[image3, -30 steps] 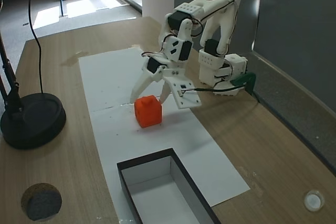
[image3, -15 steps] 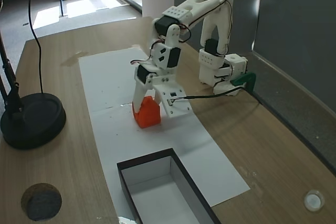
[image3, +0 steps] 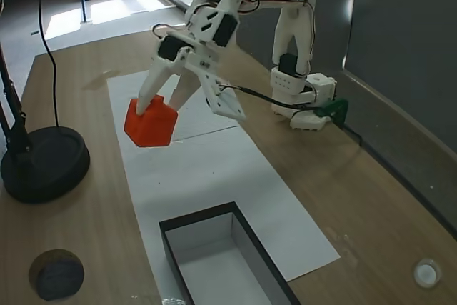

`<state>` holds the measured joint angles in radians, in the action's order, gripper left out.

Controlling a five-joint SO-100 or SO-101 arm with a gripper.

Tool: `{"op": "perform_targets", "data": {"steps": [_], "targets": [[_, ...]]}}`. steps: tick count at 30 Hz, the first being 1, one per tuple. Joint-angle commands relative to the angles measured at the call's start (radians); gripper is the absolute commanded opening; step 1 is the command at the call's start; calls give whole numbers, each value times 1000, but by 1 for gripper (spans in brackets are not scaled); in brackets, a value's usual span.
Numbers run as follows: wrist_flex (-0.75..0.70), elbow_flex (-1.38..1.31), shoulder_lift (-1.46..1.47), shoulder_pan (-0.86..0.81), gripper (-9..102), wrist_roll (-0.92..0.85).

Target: Grab a orange square and put it in the box.

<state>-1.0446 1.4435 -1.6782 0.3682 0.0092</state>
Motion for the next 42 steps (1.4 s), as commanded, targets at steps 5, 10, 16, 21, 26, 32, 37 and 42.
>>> {"op": "perform_targets", "data": {"steps": [5,10,16,21,26,32,37,42], "targets": [[-17,-175,51,160,9,8],[-14,-212,123,296,9,8],[-28,-411,255,293,9,6],[-100,-620,420,279,9,8],[-160,-831,600,276,9,18],[-295,-1088,735,281,9,34],[-380,-1203,753,333,9,31],[-423,-1299,752,293,9,26]]}}
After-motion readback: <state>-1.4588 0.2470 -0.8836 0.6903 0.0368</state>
